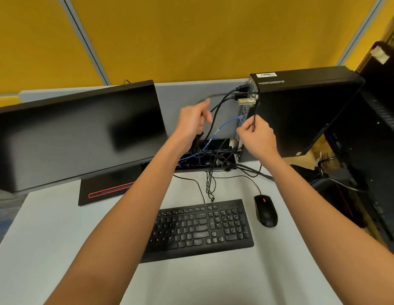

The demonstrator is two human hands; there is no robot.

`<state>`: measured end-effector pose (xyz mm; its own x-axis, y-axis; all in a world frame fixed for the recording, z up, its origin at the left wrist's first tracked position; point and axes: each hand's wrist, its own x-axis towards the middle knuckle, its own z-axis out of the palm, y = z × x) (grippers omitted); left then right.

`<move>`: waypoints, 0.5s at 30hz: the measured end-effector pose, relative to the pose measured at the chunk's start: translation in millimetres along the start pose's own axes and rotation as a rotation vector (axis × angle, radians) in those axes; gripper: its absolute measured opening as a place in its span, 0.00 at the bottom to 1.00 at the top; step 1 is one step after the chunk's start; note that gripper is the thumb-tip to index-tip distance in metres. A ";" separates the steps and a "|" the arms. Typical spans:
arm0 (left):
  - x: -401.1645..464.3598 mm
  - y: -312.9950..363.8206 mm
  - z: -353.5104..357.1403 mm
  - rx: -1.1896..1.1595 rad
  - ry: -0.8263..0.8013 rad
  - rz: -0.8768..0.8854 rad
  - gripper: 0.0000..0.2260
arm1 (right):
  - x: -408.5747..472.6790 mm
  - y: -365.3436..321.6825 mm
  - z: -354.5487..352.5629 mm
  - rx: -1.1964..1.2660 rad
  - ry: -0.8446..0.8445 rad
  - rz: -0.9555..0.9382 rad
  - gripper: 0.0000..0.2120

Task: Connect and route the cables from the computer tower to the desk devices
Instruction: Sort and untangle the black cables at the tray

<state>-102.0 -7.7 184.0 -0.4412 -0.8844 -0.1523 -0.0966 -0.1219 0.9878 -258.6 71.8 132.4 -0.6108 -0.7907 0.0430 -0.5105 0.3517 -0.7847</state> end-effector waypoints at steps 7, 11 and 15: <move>1.4 97.4 -24.0 -0.564 0.116 0.234 0.17 | -5.5 63.7 12.4 -0.291 -0.091 0.021 0.10; 8.0 116.1 -39.2 -0.224 0.346 0.442 0.12 | -5.4 92.3 14.1 -0.459 0.003 -0.016 0.04; 12.2 107.5 -47.4 0.328 0.537 0.719 0.13 | -11.1 118.5 1.9 -0.670 0.076 0.025 0.04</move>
<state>-75.5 -53.0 289.8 -0.0319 -0.7967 0.6035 -0.2432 0.5918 0.7685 -311.2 121.4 37.8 -0.6560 -0.7491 0.0922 -0.7455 0.6240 -0.2341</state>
